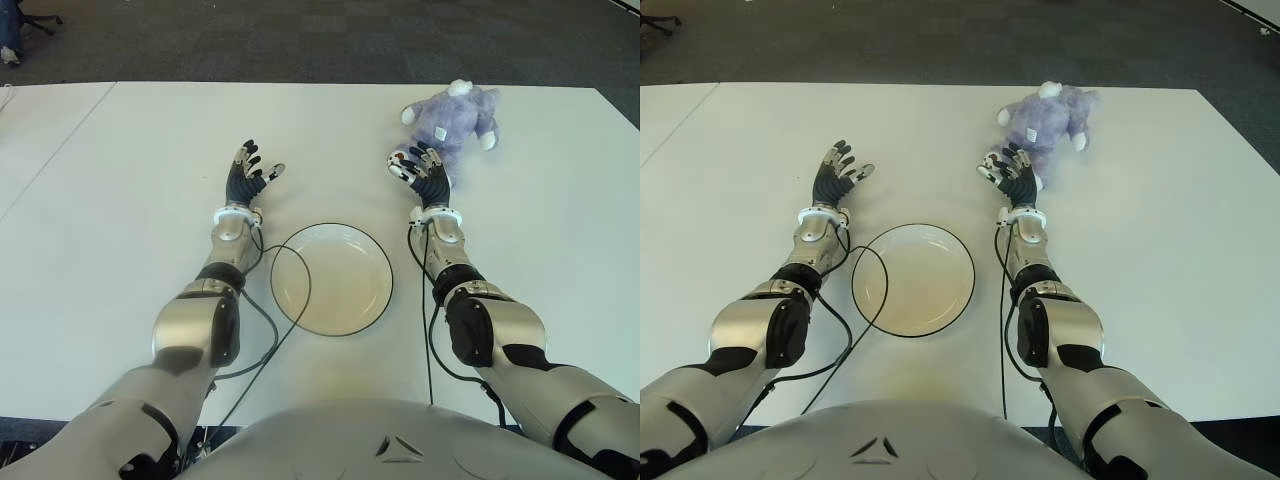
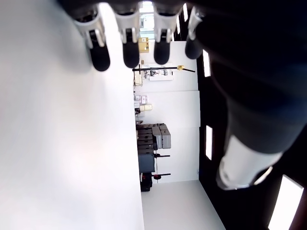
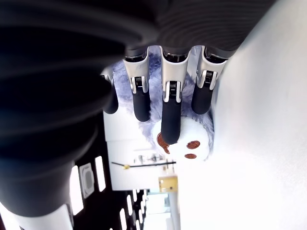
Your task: Put the doll into the plate.
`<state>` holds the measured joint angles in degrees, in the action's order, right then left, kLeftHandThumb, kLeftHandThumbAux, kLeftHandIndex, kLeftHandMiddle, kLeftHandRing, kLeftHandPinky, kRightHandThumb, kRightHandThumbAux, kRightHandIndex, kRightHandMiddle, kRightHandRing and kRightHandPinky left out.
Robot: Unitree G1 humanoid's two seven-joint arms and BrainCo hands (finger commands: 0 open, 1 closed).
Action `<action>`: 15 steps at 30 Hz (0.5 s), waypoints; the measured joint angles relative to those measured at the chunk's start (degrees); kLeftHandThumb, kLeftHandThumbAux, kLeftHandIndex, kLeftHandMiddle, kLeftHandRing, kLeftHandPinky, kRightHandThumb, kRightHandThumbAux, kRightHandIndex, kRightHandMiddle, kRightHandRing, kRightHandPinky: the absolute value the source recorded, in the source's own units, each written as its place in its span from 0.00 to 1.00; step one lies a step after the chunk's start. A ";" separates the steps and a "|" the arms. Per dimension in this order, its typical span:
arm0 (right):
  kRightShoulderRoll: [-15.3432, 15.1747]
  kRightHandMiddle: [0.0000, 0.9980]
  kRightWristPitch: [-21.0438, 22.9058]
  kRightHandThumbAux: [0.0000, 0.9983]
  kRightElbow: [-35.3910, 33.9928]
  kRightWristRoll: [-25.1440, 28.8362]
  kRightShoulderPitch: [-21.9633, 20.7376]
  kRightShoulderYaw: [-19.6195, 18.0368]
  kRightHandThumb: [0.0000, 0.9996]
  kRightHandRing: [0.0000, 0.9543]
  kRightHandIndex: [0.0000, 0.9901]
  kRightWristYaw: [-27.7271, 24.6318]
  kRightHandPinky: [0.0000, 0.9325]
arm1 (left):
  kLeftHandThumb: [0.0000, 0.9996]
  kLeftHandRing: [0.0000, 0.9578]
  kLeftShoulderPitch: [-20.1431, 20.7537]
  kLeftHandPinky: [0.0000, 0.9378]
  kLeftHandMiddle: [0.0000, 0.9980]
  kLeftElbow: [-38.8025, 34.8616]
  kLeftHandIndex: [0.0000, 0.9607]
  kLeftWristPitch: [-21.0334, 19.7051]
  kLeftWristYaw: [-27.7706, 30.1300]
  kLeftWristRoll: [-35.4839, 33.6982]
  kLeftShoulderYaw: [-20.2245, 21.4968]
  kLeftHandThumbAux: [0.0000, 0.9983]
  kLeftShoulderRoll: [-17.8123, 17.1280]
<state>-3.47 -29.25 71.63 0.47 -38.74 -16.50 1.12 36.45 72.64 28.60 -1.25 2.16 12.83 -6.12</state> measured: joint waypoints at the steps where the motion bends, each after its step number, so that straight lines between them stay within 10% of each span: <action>1: 0.00 0.12 0.00 0.82 0.00 -0.01 0.00 0.02 0.00 0.12 0.11 0.01 0.15 | 0.05 0.10 0.00 0.16 0.09 0.00 0.08 0.00 0.00 0.00 -0.01 0.77 0.00; 15: -0.03 0.12 0.00 0.83 0.00 -0.15 0.00 0.22 0.00 0.12 0.11 0.15 0.15 | 0.06 0.13 0.00 0.18 0.11 0.00 0.09 0.00 0.00 0.02 -0.10 0.78 0.00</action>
<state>-3.50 -29.25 71.63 0.32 -38.73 -16.28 1.27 36.44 72.64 28.60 -1.25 2.18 12.72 -6.12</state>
